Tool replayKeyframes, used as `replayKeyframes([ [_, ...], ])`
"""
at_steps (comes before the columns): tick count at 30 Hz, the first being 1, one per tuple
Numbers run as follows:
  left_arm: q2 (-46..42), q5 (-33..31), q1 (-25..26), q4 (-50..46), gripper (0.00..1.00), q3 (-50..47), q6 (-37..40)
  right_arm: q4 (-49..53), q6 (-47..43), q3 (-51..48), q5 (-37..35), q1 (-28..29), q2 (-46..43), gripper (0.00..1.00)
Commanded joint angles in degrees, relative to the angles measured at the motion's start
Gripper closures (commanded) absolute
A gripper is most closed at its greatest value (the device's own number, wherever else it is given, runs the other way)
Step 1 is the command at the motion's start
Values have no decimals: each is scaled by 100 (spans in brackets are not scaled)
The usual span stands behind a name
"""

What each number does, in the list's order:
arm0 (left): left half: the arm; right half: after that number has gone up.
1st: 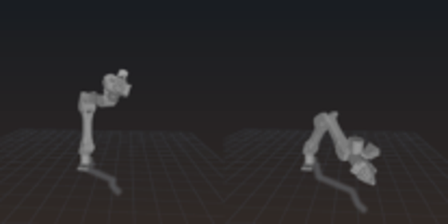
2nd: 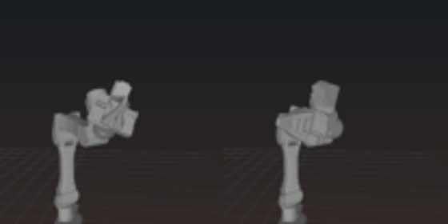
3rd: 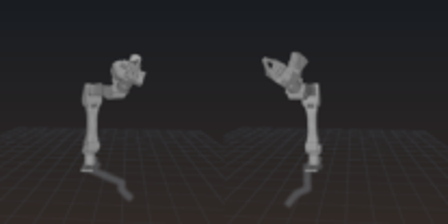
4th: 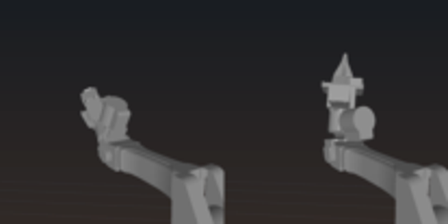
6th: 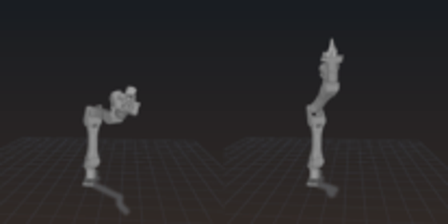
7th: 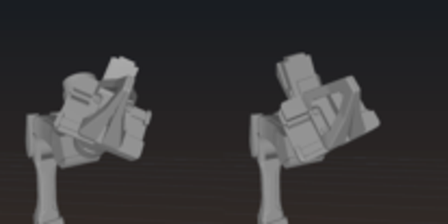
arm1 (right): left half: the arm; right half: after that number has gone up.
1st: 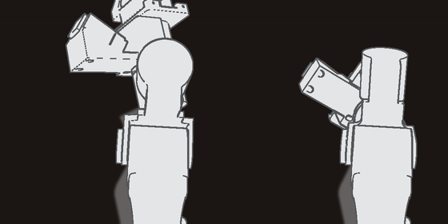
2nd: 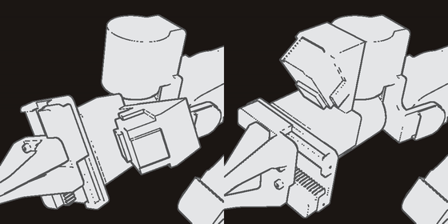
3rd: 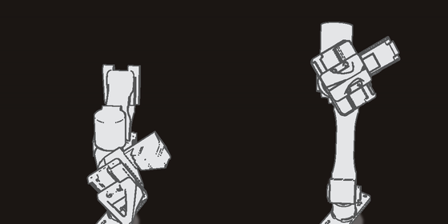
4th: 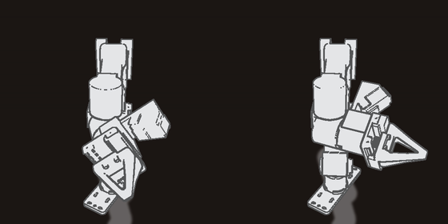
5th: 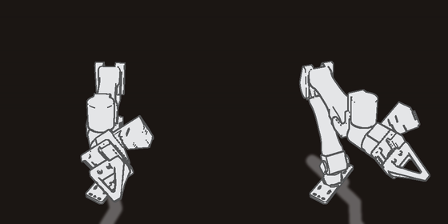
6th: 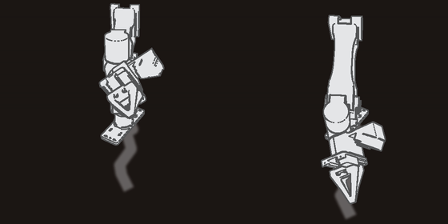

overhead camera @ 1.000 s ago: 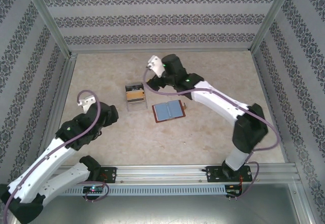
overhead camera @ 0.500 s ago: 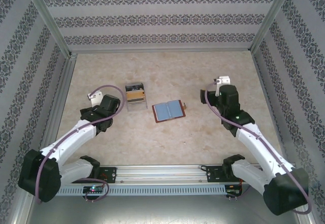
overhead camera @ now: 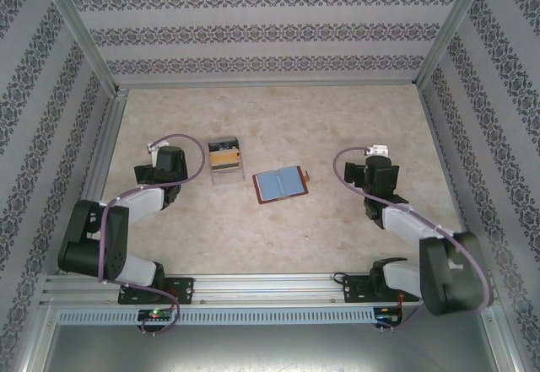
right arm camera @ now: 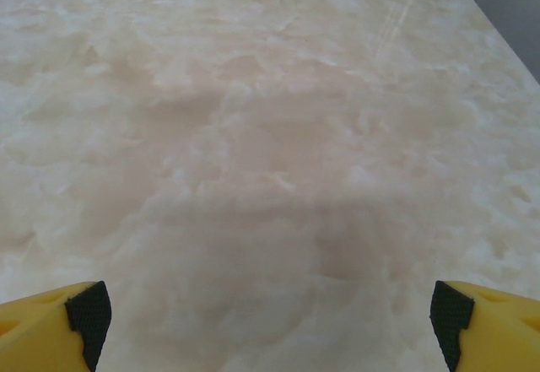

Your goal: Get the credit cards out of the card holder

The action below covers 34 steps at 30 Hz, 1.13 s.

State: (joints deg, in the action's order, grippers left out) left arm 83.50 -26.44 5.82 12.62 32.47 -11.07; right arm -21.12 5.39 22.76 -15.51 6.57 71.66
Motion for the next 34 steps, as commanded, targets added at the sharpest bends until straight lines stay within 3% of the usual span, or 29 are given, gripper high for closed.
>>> replayKeyframes([
  [1,101,807,-241,1468,1,-92,525,-1048,-219,266,355,-153,425,2],
  [6,287,1515,-495,2447,1,-436,691,-1207,-440,575,968,-356,888,2],
  [10,656,2139,-522,3964,1,-1051,934,-2336,-376,194,1240,-525,1272,2],
  [13,624,2202,-530,3781,1,-988,949,-3142,-378,-128,1360,-553,1499,2],
  [34,583,2231,-521,3615,1,-944,975,-2899,-384,-54,1277,-556,1430,2],
])
